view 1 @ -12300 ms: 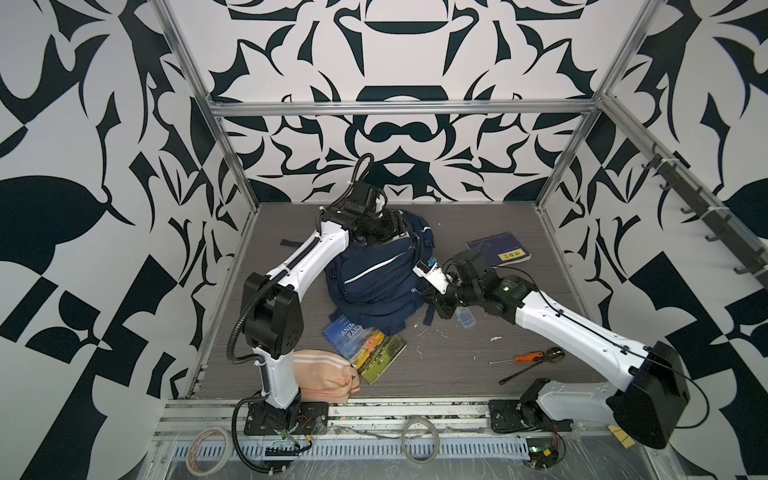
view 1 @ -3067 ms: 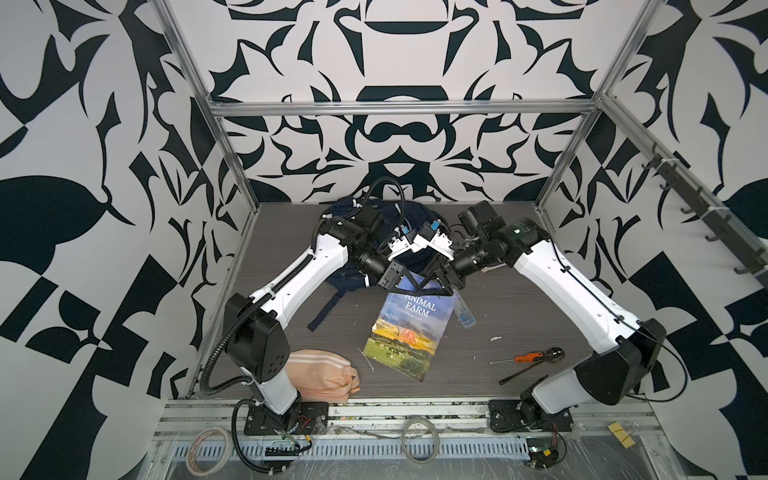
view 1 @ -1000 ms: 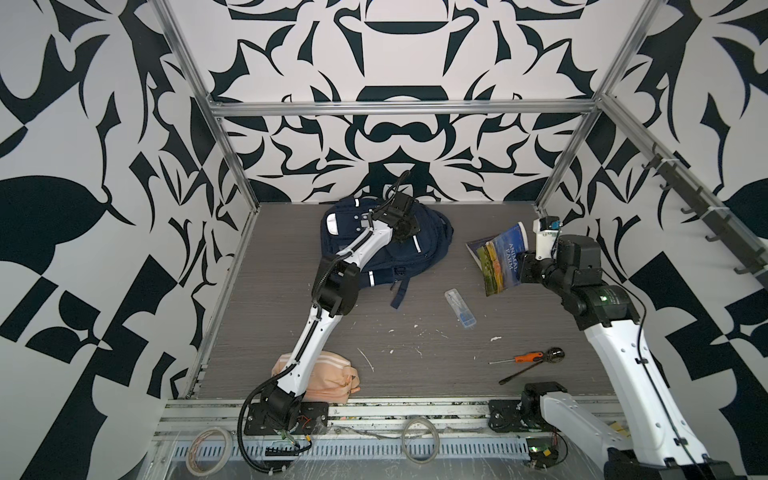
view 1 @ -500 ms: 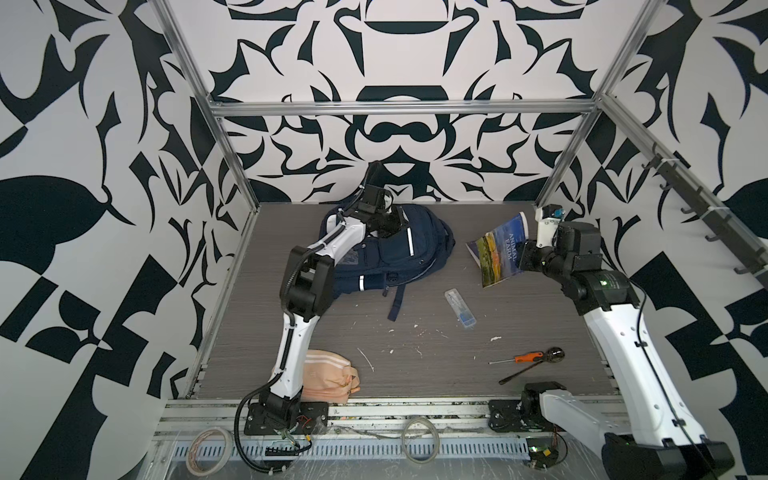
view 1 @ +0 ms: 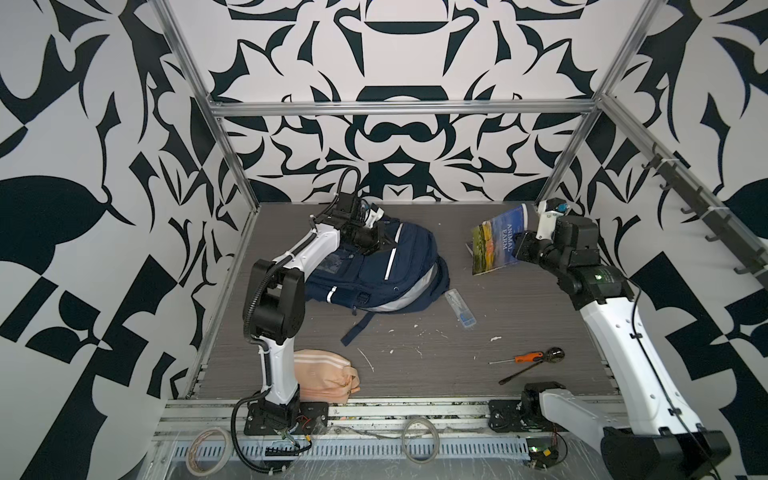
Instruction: Pack the student bag
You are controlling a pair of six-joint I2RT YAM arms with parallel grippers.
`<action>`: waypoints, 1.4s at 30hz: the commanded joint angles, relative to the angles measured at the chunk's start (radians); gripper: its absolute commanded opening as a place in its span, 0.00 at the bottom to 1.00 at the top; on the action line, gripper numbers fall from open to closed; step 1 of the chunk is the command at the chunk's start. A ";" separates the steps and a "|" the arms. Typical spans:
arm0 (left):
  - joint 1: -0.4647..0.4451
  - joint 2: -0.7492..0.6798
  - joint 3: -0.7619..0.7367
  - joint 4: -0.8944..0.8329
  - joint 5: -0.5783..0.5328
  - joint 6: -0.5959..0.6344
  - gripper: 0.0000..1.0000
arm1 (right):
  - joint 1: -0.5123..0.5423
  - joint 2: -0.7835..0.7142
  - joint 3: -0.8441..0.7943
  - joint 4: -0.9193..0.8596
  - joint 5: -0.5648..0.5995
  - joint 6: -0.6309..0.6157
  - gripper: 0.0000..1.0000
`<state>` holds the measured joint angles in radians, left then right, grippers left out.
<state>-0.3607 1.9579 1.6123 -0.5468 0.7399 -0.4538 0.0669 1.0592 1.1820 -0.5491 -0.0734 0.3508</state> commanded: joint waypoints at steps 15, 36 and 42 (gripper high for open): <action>-0.366 0.110 0.489 -0.566 -0.818 0.228 0.84 | 0.001 -0.025 -0.045 0.128 0.017 0.011 0.00; -0.429 0.402 0.594 -0.561 -1.059 0.256 0.59 | 0.001 -0.055 -0.058 0.115 0.020 0.007 0.00; -0.438 0.401 0.508 -0.539 -1.059 0.247 0.67 | 0.002 -0.052 -0.061 0.116 0.020 0.008 0.00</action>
<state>-0.7937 2.3455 2.1494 -1.0569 -0.3153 -0.1974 0.0669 1.0348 1.1057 -0.5175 -0.0620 0.3637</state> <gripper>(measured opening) 0.665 0.112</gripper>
